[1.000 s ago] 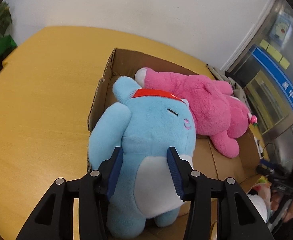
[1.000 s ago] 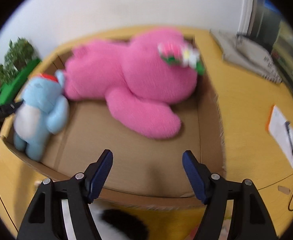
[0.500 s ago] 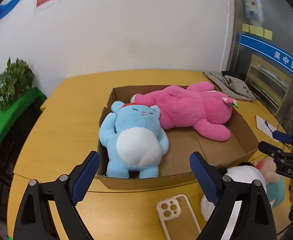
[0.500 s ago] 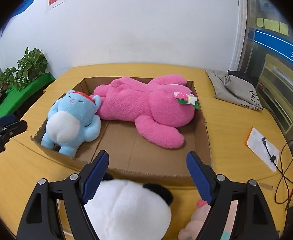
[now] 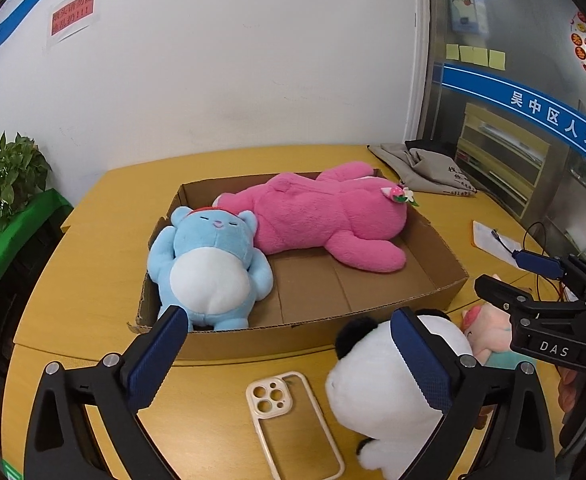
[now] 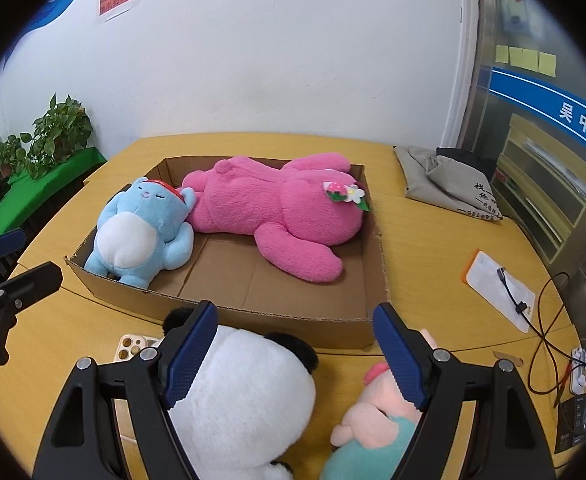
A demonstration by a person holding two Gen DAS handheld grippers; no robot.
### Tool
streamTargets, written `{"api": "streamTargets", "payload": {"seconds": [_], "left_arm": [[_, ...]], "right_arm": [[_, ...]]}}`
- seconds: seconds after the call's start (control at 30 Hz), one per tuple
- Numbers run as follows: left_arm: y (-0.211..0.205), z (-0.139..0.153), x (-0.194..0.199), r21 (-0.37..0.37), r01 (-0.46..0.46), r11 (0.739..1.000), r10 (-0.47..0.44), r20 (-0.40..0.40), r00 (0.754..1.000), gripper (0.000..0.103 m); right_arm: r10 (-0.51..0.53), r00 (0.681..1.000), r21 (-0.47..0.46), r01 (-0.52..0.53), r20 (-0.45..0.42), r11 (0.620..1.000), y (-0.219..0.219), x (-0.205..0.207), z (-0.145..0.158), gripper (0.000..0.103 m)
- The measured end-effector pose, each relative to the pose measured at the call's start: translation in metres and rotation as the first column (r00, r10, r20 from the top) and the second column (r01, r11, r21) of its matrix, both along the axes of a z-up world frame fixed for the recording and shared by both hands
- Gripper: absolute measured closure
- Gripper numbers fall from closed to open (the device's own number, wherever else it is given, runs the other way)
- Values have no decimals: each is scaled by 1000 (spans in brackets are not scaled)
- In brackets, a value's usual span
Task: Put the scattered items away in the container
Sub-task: 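Withdraw the left gripper and move both grippers toward the white panda plush, then close both grippers on the white panda plush and lift it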
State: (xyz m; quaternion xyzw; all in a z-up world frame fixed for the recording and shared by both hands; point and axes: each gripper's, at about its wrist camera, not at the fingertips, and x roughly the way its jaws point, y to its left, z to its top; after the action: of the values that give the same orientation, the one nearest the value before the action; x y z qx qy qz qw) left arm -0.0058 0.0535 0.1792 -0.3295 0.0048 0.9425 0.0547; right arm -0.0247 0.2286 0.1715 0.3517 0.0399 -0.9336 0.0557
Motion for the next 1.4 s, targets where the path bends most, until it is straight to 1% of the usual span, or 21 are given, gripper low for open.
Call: {"api": "streamTargets", "payload": {"seconds": [0.17,0.37,0.5,0.57,0.67,0.73,0.77,0.8,0.87,0.9,0.93,0.97,1.0,1.03,1.1,1.13,1.2,1.27,1.33,1.4], "left_arm": [[7,-1,4,7,1,1000,-1,1,1000,0],[9,-5,10,23,15,1000,-16,13,1000,0],[10,-10,11,45,29,999,-30,28,999,0],[12,-15,9,69,45,997,-49,45,998,0],[15,-29,4,104,80,991,-89,84,992,0],[18,-41,-2,129,107,986,-121,110,987,0],[20,-48,-6,144,119,982,-137,121,983,0],[22,-56,-11,165,135,977,-158,135,978,0],[25,-80,-26,217,161,963,-203,193,960,0],[27,-90,-32,231,165,959,-217,222,951,0],[29,-101,-40,244,166,956,-229,255,939,0],[28,-110,-45,277,167,946,-243,267,933,0],[26,-115,-48,319,167,933,-257,266,929,0],[24,-119,-49,357,166,919,-271,267,925,0],[25,-122,-47,370,185,910,-294,265,918,2],[28,-122,-43,375,218,901,-328,258,909,9],[29,-121,-35,401,268,876,-385,248,889,18],[23,-120,-28,399,274,875,-390,247,887,18],[11,-120,-21,431,265,863,-396,249,884,19],[-1,-119,-15,453,256,854,-395,245,885,19]], "right_arm": [[-2,1000,-4,2,-8,1000,5,6,2,23],[2,1000,-2,-2,4,1000,6,11,-2,23],[3,1000,-9,-3,11,1000,7,12,-6,23],[10,1000,-19,-9,16,1000,9,13,-8,23],[52,998,-47,-51,33,998,15,17,-21,23],[124,989,-70,-118,76,991,15,19,-39,23],[161,982,-76,-154,99,985,13,21,-47,23],[220,967,-82,-211,130,974,7,24,-59,23],[303,938,-87,-292,171,953,-6,30,-79,23],[328,927,-95,-315,184,944,-12,32,-86,23],[335,923,-100,-321,190,942,-16,32,-91,21],[331,924,-98,-318,191,943,-19,33,-95,18],[326,925,-91,-314,193,945,-21,32,-100,18],[327,925,-91,-315,195,945,-23,32,-103,14],[341,920,-108,-325,193,939,-24,33,-108,13],[348,919,-109,-333,184,937,-25,35,-109,13],[364,917,-110,-350,164,930,-25,38,-109,13],[392,908,-141,-373,145,917,-20,38,-108,13],[426,897,-199,-398,121,895,-17,37,-106,14],[448,888,-235,-415,109,879,-15,38,-104,13]]}}
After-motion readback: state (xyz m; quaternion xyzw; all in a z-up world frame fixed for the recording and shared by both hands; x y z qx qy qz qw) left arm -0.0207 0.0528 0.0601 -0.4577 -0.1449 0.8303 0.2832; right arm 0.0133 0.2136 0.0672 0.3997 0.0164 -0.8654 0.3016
